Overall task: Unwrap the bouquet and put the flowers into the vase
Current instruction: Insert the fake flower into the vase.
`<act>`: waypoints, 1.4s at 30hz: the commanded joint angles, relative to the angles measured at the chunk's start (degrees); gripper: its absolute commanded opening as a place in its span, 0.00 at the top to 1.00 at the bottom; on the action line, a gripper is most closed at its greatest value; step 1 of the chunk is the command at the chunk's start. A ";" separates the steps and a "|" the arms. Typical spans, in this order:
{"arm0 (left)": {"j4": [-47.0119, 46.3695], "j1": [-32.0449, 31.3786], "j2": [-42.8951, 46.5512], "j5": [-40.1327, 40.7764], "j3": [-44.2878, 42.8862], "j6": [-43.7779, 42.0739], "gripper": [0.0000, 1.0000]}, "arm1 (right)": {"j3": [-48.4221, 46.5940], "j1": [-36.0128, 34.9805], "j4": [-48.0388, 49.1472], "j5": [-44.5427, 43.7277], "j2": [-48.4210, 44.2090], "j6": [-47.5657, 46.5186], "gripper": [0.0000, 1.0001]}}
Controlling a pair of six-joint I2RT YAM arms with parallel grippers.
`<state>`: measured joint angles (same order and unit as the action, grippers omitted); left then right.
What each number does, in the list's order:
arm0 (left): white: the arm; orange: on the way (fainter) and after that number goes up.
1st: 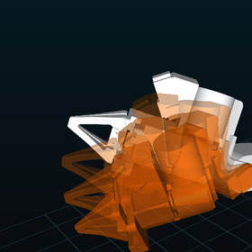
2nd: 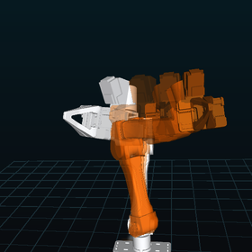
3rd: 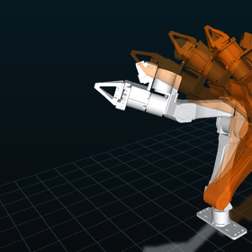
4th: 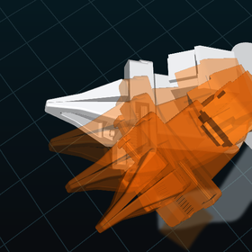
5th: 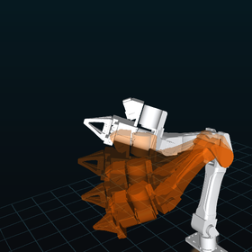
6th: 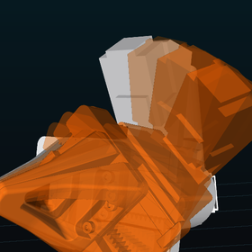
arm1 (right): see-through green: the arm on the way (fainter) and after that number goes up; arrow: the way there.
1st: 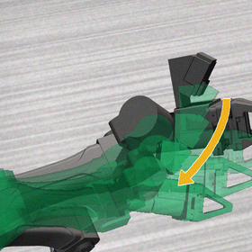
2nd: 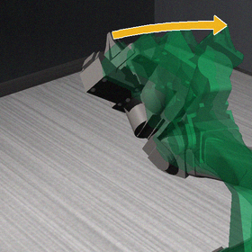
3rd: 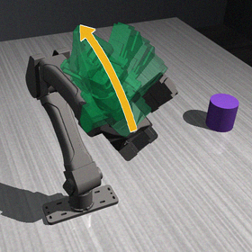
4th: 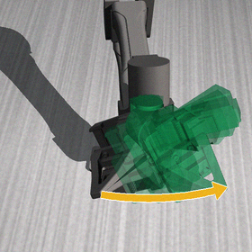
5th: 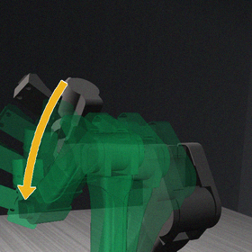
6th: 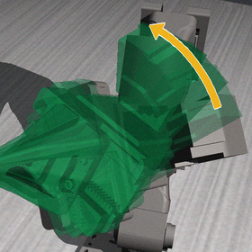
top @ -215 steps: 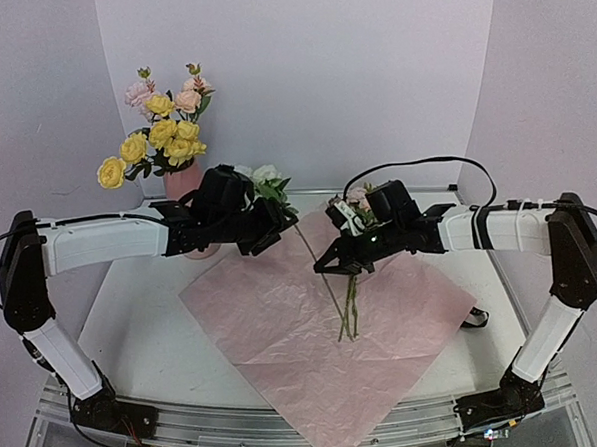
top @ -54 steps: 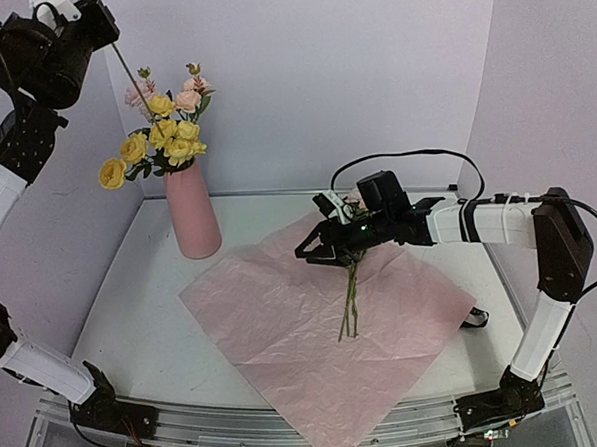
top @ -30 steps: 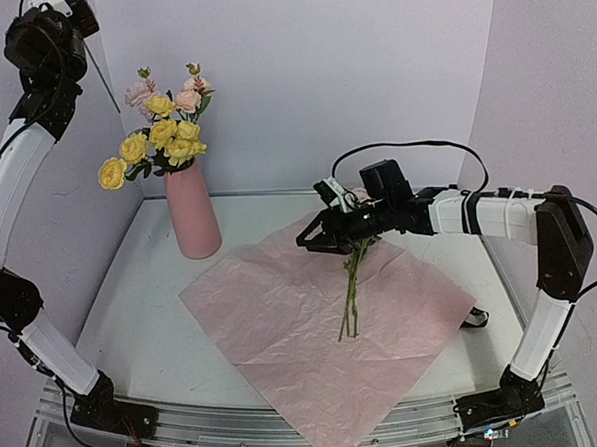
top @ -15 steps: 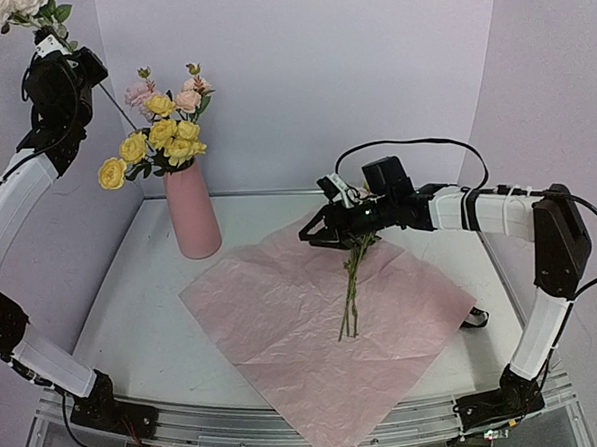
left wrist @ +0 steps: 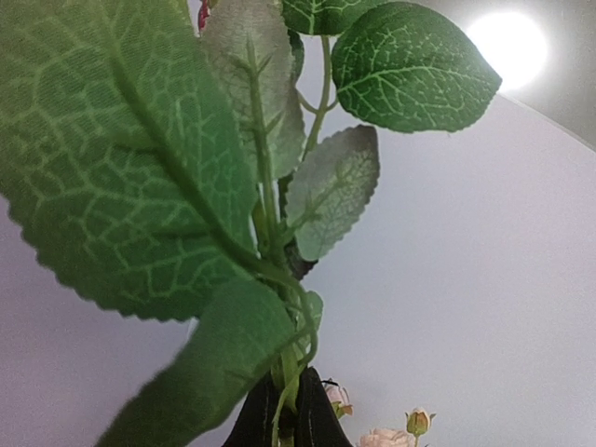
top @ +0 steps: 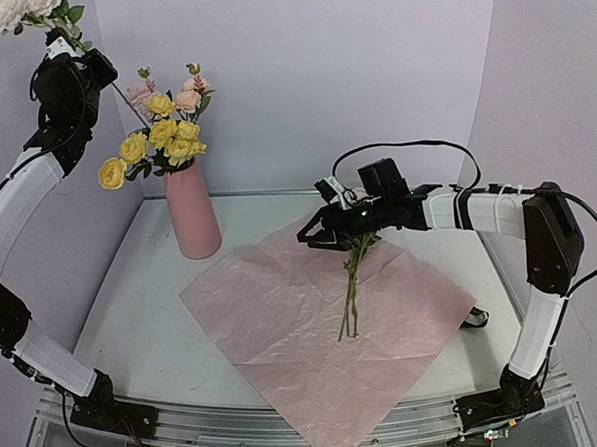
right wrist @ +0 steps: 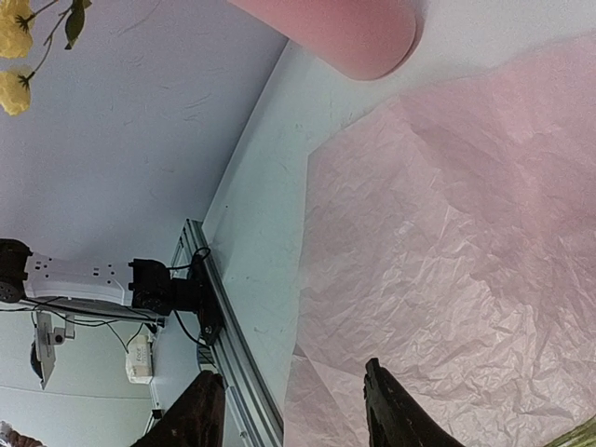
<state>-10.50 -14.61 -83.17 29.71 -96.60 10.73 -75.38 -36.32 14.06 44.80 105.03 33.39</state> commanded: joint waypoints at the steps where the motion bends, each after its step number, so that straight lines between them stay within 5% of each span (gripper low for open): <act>1: -1.54 0.12 -1.11 -3.57 -0.71 -0.92 1.00 | -2.77 0.54 -0.09 1.61 0.56 -0.68 0.47; 17: -0.81 0.14 0.31 -18.22 13.87 -0.43 0.98 | -3.25 0.72 -0.02 1.52 1.24 -0.20 0.47; 22: 3.16 0.15 -0.84 -20.39 12.71 -0.58 0.65 | -2.78 0.71 0.00 1.52 0.96 -0.06 0.47; 26: 4.26 0.17 -0.79 -20.14 11.31 -0.70 0.48 | -2.43 0.72 0.08 1.43 0.84 0.04 0.47; 42: 20.19 0.13 1.69 -20.71 2.23 -0.16 0.29 | -0.95 0.70 1.64 1.09 0.07 1.56 0.47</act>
<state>3.85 -14.59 -84.36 10.37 -90.31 10.57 -76.86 -35.88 14.28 44.77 105.97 34.35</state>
